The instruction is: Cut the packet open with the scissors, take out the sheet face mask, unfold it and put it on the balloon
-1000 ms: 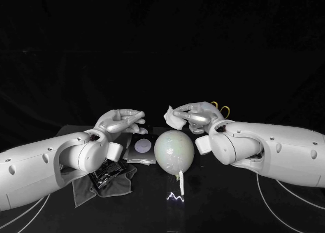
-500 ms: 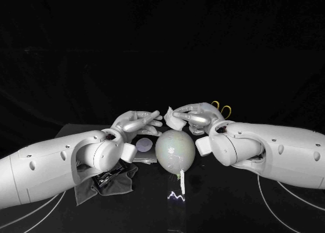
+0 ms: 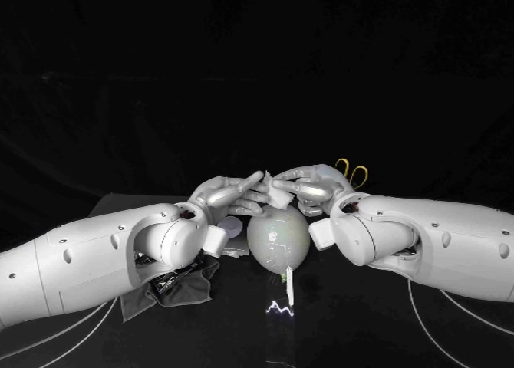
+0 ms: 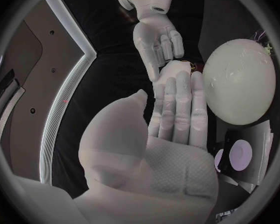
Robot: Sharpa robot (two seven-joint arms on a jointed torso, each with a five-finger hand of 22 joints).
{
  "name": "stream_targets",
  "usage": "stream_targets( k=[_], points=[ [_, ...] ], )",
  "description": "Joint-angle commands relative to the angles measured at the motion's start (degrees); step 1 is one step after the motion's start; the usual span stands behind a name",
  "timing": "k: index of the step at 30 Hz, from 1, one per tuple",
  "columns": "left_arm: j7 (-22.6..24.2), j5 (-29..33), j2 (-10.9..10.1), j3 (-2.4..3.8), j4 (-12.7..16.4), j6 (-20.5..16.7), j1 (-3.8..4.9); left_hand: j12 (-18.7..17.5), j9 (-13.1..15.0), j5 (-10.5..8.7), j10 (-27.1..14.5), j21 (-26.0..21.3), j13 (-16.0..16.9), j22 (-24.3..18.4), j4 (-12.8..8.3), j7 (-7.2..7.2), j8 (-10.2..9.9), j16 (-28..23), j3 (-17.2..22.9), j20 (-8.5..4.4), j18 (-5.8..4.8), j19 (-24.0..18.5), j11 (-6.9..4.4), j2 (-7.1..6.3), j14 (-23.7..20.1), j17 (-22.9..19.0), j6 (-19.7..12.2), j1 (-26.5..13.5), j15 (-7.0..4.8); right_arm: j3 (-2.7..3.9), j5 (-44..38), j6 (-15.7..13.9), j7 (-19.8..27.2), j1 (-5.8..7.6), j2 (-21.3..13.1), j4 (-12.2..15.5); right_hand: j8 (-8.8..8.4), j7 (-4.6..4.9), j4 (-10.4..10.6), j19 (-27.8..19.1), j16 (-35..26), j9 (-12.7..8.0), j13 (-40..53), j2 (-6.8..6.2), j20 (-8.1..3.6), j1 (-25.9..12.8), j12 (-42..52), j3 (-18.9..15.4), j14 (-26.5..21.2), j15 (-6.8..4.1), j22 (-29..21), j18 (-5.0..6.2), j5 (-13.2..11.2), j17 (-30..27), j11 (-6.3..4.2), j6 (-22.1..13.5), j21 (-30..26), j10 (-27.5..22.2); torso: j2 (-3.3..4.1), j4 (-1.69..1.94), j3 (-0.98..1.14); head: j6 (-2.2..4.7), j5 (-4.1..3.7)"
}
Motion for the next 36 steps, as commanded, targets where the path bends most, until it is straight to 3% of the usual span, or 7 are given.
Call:
stream_targets(
  k=[1,18,26,36],
  points=[
    [-1.41,0.56,0.28,0.09,0.12,0.61,0.06,-0.12,-0.06,0.12,0.73,-0.27,0.12,-0.14,-0.03,-0.13,-0.23,-0.59,-0.58,0.13,0.58,-0.48,-0.10,-0.06,0.04,-0.06,0.73,-0.73,-0.15,0.03,-0.90,0.87,0.03,-0.05,0.08,0.31,0.25,0.08,0.05,6.01,0.24,3.39,15.06,0.63,-0.32,-0.09,0.20,0.35,7.06,-1.65,15.05,-0.80,0.17,15.08,-1.44,0.38,0.26,7.08,0.04,0.06,-0.01,-0.05,0.00],
    [-0.46,1.35,0.72,0.12,0.30,1.18,0.06,-0.82,-0.32,0.13,0.84,-1.16,-0.01,-0.84,-0.14,-0.12,-1.02,-2.92,-1.60,0.59,0.53,-1.18,-0.04,-0.71,-0.58,-0.45,1.17,-0.61,0.05,0.01,-1.08,1.76,-0.61,-0.25,0.16,0.92,0.34,0.08,0.01,6.01,0.24,3.48,15.06,0.63,-0.33,-0.19,0.20,0.44,7.06,-1.66,15.05,-0.80,0.17,15.08,-1.44,0.31,0.26,7.08,0.02,-0.02,-0.05,-0.15,0.18],
    [1.33,2.19,0.82,0.14,0.53,1.99,0.06,-2.11,-0.69,0.15,0.75,-2.53,-0.43,-1.85,-0.98,-0.06,-2.13,-6.22,-0.13,1.55,0.53,-2.50,0.06,-1.46,-1.66,-0.97,1.39,5.28,0.39,-0.02,-1.13,1.92,-0.91,-0.45,0.26,0.84,0.34,0.08,0.01,6.01,0.24,3.48,15.06,0.63,-0.33,-0.19,0.20,0.44,7.06,-1.66,15.05,-0.80,0.17,15.08,-1.44,0.31,0.26,7.08,0.00,0.00,-0.01,-0.24,0.21],
    [2.08,2.39,0.79,0.15,0.50,2.04,0.06,-3.38,-0.81,0.15,0.92,-2.93,-1.10,-2.32,-2.23,-0.09,-2.76,-8.18,2.93,1.73,0.64,-2.60,-0.03,-2.62,-1.37,-1.07,1.78,10.87,0.37,-0.03,-1.15,2.13,-1.00,-0.53,0.18,1.05,0.44,0.08,-0.04,6.01,0.24,3.57,15.06,0.63,-0.34,-0.31,0.20,0.53,7.06,-1.66,15.05,-0.80,0.17,15.08,-1.44,0.25,0.26,7.08,-0.02,-0.02,-0.01,-0.18,0.20]
  ],
)
